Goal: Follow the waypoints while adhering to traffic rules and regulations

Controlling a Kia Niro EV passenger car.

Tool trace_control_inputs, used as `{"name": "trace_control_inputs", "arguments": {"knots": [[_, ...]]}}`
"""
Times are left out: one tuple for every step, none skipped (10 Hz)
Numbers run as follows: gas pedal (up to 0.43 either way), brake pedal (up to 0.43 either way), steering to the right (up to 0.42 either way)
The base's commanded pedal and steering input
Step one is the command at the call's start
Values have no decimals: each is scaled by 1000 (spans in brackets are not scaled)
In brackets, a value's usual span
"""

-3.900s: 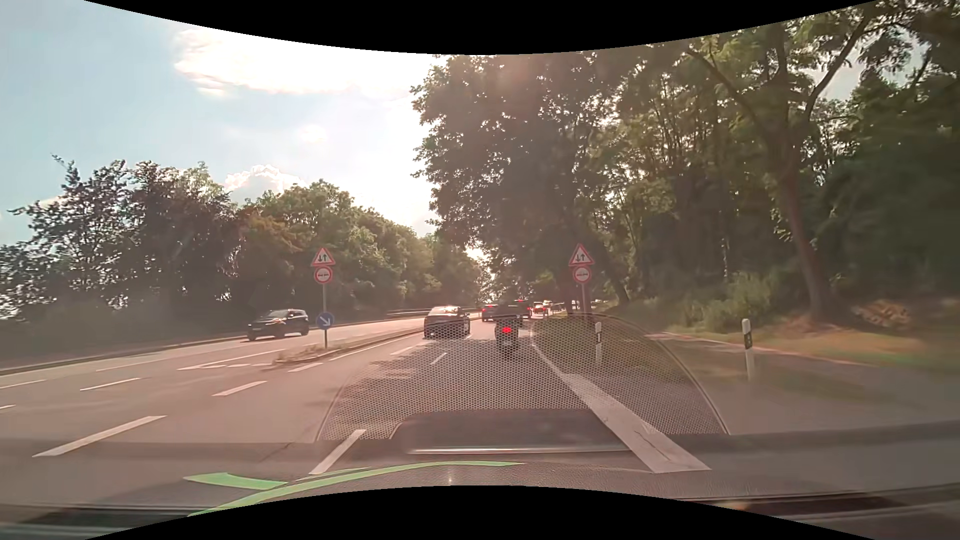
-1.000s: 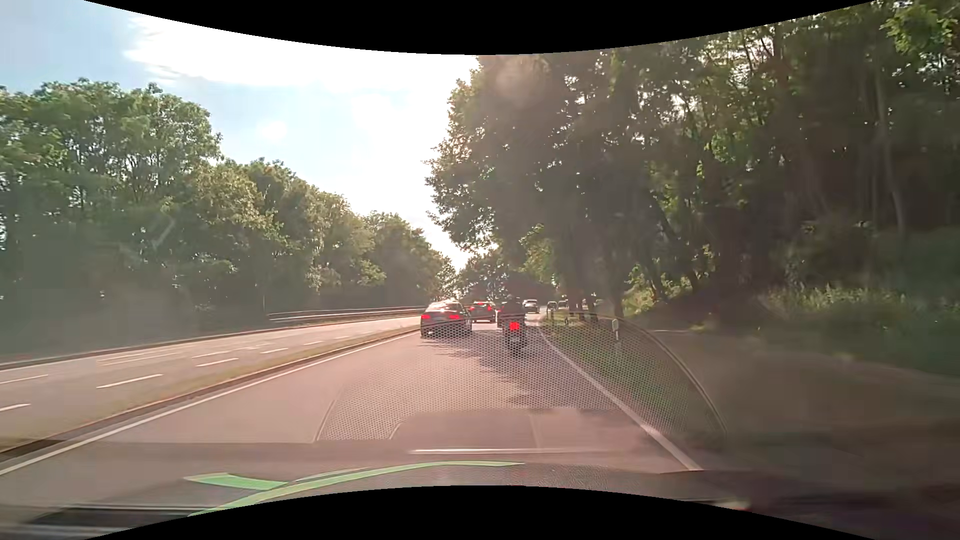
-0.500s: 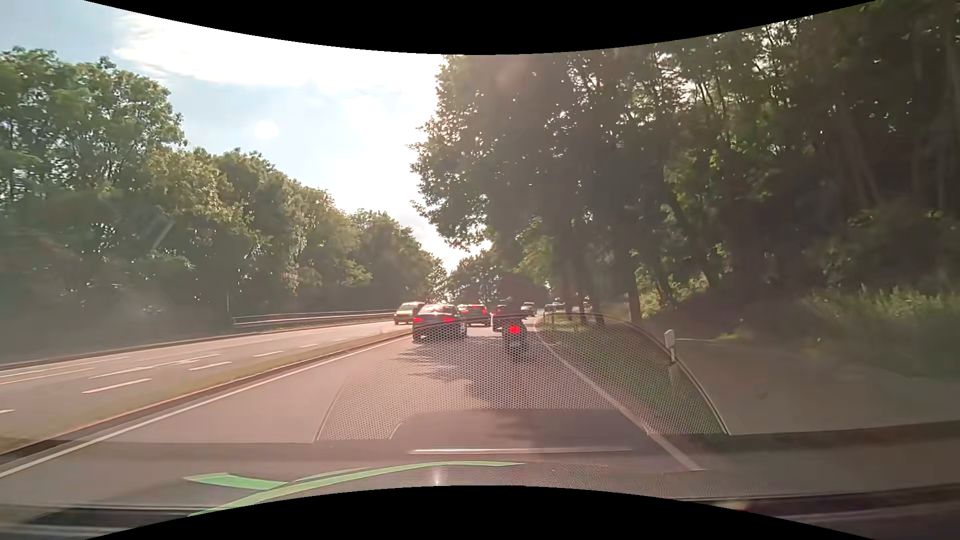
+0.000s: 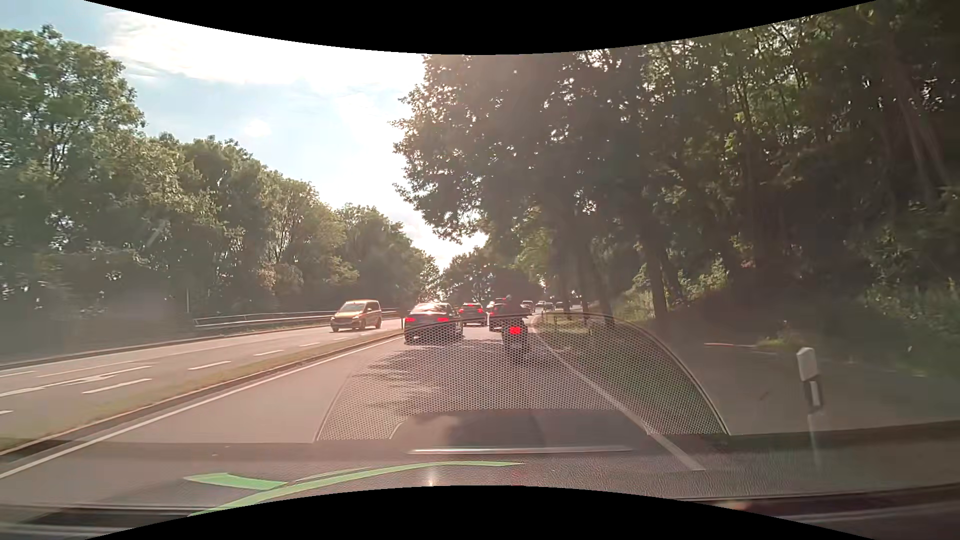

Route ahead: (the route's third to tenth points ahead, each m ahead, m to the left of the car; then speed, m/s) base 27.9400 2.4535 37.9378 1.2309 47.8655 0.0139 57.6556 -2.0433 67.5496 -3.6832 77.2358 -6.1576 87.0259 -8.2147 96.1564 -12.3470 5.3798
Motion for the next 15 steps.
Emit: {"name": "trace_control_inputs", "arguments": {"knots": [[0, 183, 22], [0, 183, 21], [0, 183, 21], [0, 189, 20], [0, 189, 20], [0, 189, 20], [0, 189, 20], [0, 189, 20], [0, 195, 19], [0, 195, 19], [0, 195, 19], [0, 195, 19], [0, 195, 19], [0, 189, 18], [0, 195, 18]]}}
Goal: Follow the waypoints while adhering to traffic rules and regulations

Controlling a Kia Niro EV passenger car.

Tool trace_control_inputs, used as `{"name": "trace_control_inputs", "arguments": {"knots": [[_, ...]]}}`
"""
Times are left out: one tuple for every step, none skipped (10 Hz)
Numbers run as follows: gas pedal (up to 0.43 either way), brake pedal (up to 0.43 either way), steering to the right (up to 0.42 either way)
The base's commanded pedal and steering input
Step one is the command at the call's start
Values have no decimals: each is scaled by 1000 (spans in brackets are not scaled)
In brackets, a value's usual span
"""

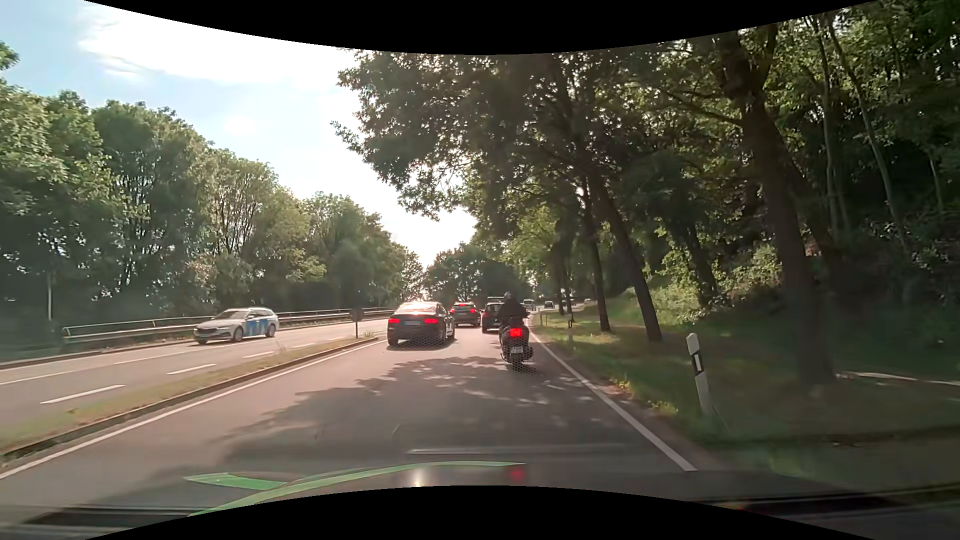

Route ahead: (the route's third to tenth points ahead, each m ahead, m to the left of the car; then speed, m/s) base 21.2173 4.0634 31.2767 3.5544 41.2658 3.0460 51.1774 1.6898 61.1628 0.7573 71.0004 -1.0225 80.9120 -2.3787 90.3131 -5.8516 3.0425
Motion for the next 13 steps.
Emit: {"name": "trace_control_inputs", "arguments": {"knots": [[0, 189, 18], [0, 183, 18], [0, 183, 18], [0, 171, 18], [0, 171, 17], [0, 152, 17], [0, 152, 16], [0, 152, 15], [0, 146, 14], [0, 140, 14], [0, 140, 14], [0, 134, 13], [0, 128, 12]]}}
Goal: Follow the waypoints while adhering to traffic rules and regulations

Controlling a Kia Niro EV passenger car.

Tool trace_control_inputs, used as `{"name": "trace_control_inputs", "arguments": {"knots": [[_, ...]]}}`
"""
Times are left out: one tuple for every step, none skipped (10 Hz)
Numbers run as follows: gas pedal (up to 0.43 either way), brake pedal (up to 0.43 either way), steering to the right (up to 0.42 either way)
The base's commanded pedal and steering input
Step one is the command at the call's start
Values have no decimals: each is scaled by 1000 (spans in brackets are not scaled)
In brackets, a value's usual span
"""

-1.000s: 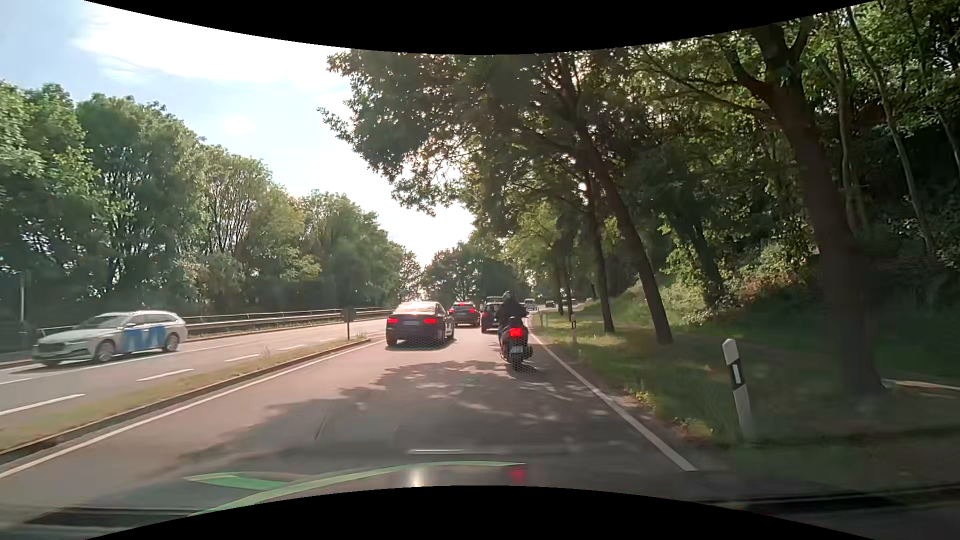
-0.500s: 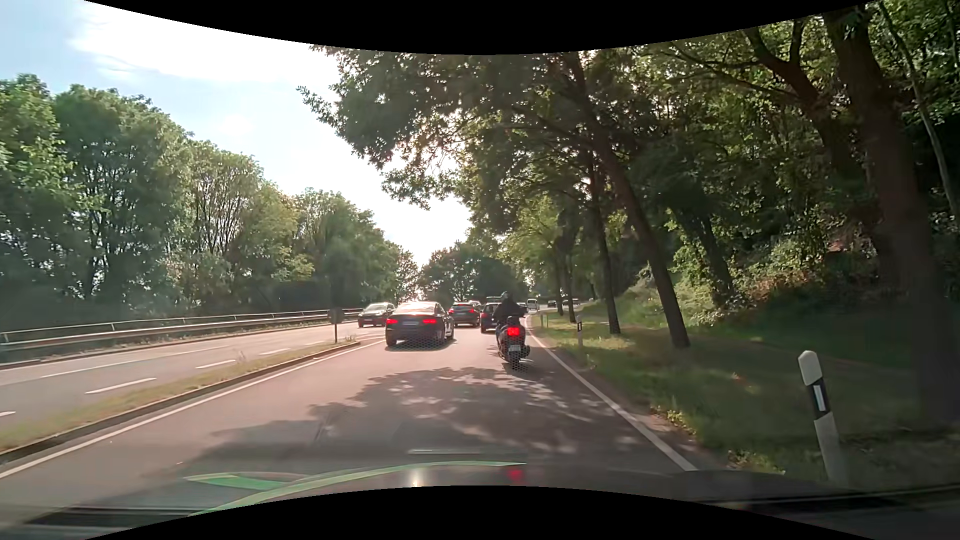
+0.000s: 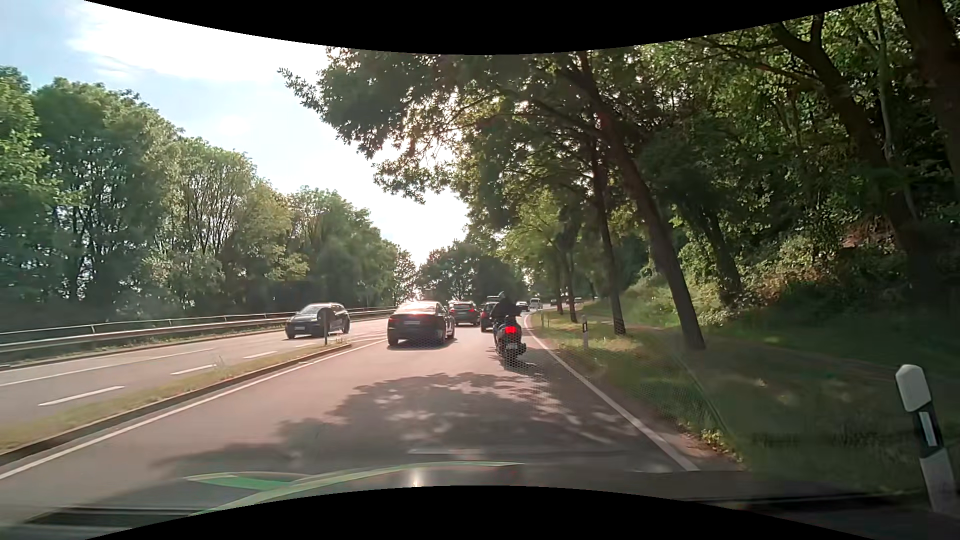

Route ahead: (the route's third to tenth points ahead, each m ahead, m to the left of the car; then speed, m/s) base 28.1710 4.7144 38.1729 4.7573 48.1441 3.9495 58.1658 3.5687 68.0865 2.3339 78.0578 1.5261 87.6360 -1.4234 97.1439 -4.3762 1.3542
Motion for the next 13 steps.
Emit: {"name": "trace_control_inputs", "arguments": {"knots": [[0, 91, 10], [0, 12, 10], [0, 0, 11], [0, 0, 10], [0, 0, 10], [0, 0, 11], [0, 0, 10], [0, 0, 10], [0, 0, 11], [0, 0, 10], [0, 0, 10], [0, 0, 10], [0, 0, 11]]}}
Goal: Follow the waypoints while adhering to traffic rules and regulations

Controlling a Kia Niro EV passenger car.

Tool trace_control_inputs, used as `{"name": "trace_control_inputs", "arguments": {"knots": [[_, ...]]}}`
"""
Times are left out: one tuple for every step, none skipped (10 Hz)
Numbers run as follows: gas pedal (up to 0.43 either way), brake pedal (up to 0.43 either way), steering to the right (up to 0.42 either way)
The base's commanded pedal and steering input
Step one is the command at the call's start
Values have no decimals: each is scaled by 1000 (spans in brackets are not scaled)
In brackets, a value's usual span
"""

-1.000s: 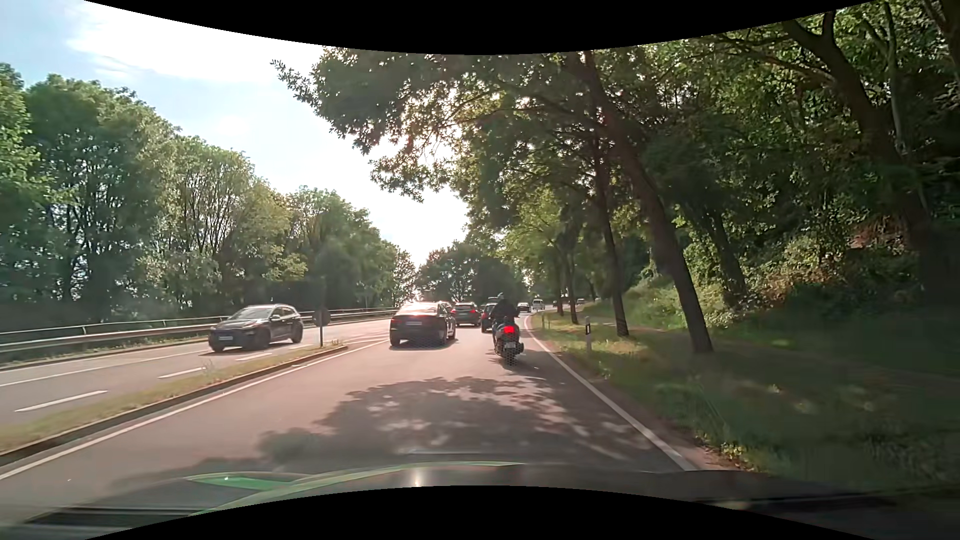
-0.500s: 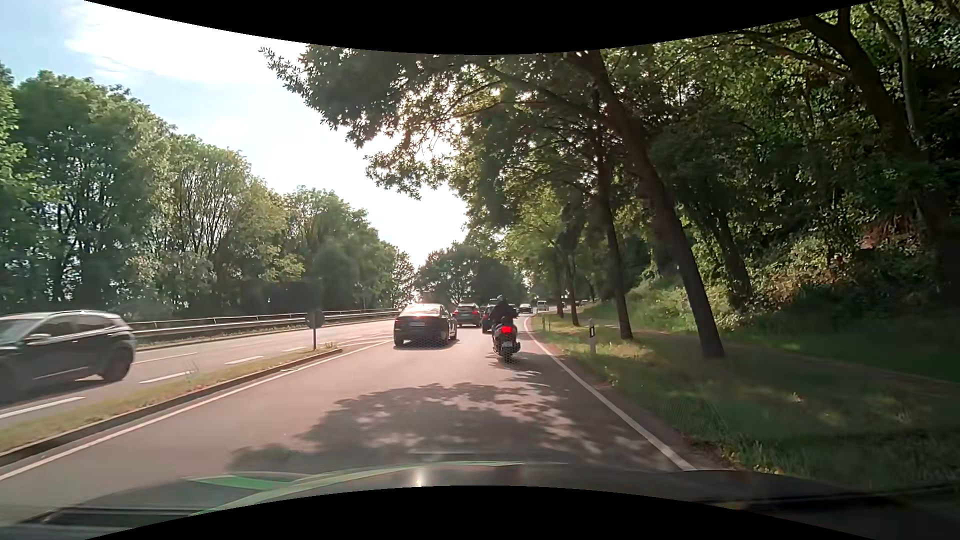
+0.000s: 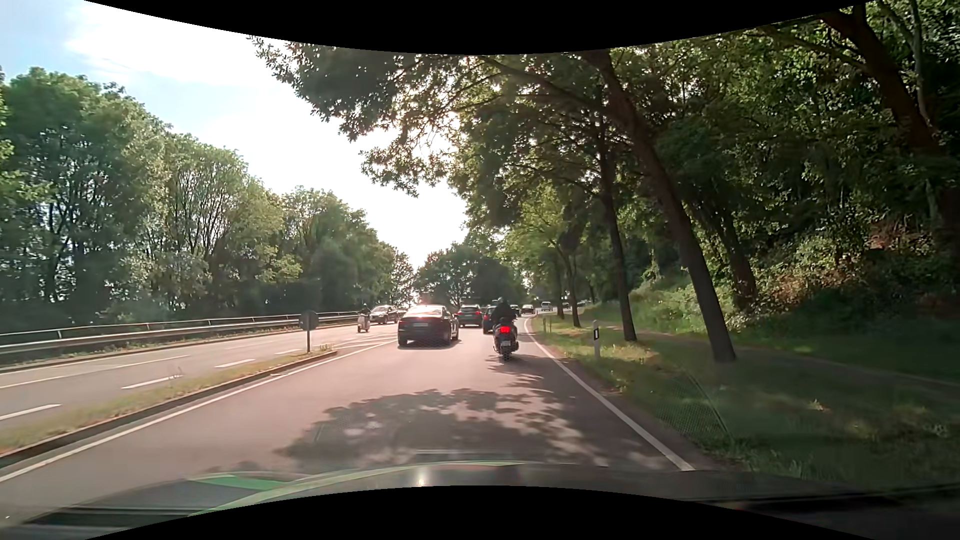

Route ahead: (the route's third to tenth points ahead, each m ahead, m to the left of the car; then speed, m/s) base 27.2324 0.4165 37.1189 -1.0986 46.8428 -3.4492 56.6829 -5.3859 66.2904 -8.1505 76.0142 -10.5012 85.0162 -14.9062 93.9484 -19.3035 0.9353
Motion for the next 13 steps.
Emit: {"name": "trace_control_inputs", "arguments": {"knots": [[0, 0, 11], [0, 0, 10], [0, 0, 11], [0, 0, 10], [0, 0, 11], [0, 0, 10], [20, 0, 11], [28, 0, 11], [39, 0, 10], [47, 0, 11], [47, 0, 11], [59, 0, 10], [59, 0, 10]]}}
